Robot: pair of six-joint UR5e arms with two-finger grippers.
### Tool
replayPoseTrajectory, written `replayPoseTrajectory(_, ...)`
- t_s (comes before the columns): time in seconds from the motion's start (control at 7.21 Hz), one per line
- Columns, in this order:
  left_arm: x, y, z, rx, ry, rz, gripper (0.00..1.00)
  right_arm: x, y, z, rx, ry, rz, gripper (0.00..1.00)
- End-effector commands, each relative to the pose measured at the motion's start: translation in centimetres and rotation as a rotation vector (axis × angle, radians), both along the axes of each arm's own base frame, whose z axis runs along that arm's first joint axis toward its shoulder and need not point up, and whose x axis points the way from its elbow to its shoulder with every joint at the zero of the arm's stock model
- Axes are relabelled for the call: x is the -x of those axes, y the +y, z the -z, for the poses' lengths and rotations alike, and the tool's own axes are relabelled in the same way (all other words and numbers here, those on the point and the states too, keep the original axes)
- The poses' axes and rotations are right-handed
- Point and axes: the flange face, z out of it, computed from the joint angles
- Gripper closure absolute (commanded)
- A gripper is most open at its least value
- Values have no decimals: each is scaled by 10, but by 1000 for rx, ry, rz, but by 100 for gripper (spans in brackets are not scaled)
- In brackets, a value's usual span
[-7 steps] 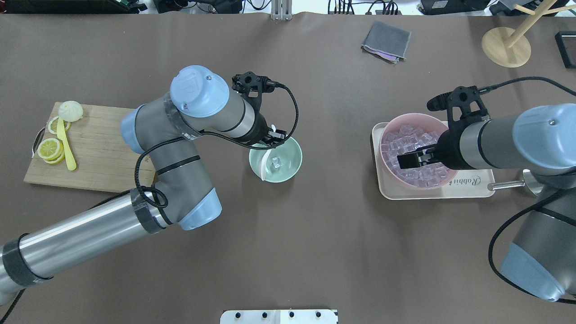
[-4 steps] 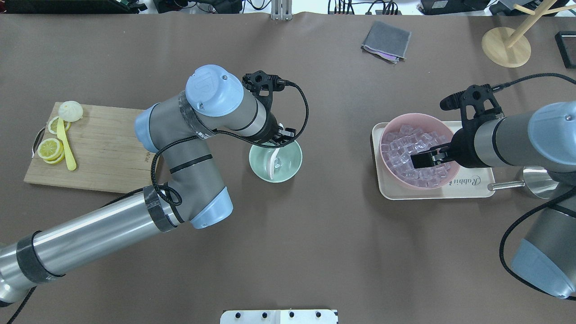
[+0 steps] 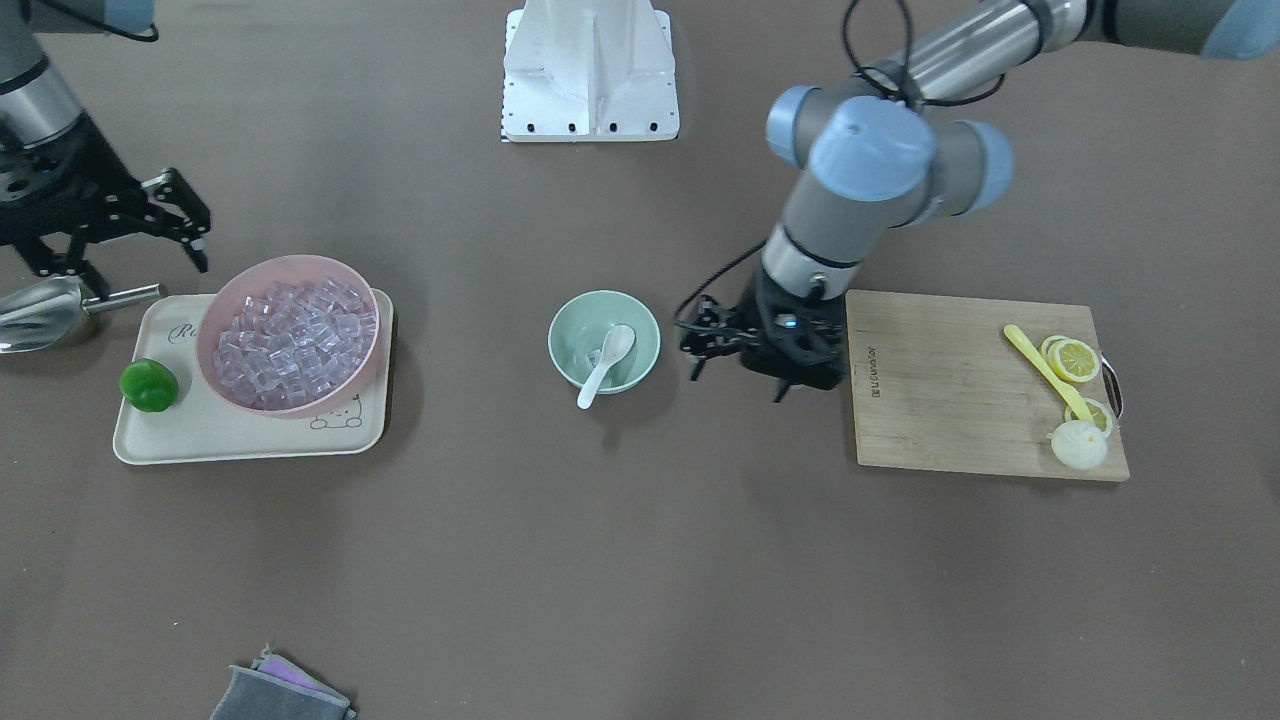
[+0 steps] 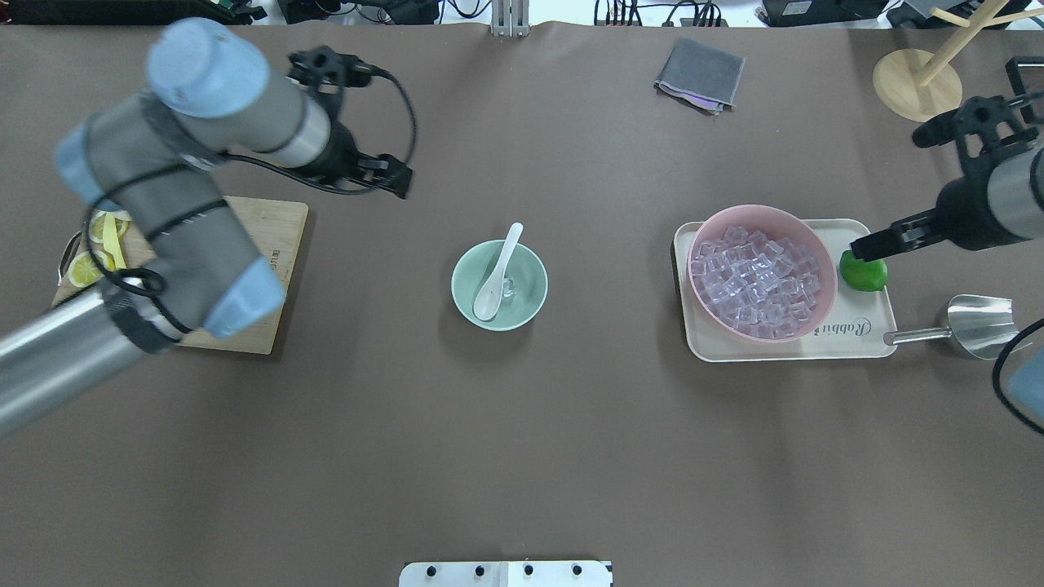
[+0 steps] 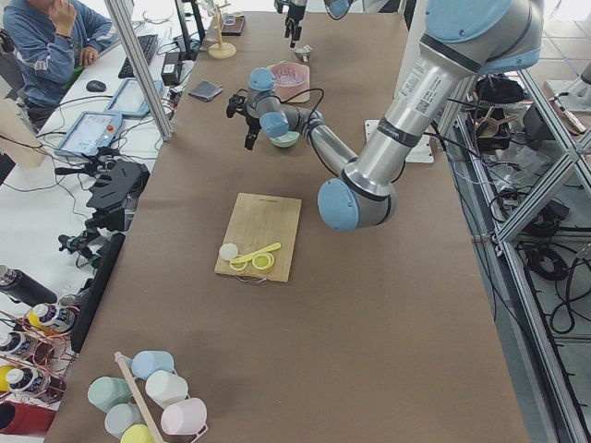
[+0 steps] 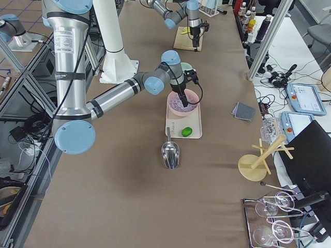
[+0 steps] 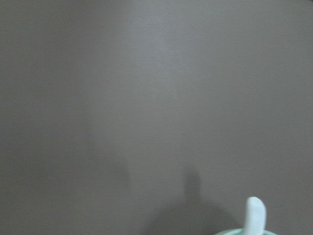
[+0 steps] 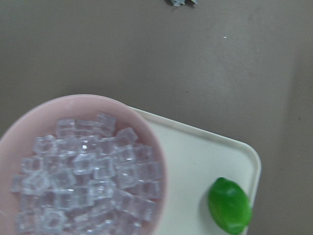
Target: Put spoon and ice into bowl
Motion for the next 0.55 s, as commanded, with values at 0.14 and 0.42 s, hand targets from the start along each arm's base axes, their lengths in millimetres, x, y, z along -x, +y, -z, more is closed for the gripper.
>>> replayPoseTrajectory(0.14,248,7,-142,-94,-140,-128,2,-121,-46,-129,62,40,47,0)
replayPoseTrajectory(0.42,329,64,-266,-31,-190,-172,2,-152,-41,-166,134,39,1,0)
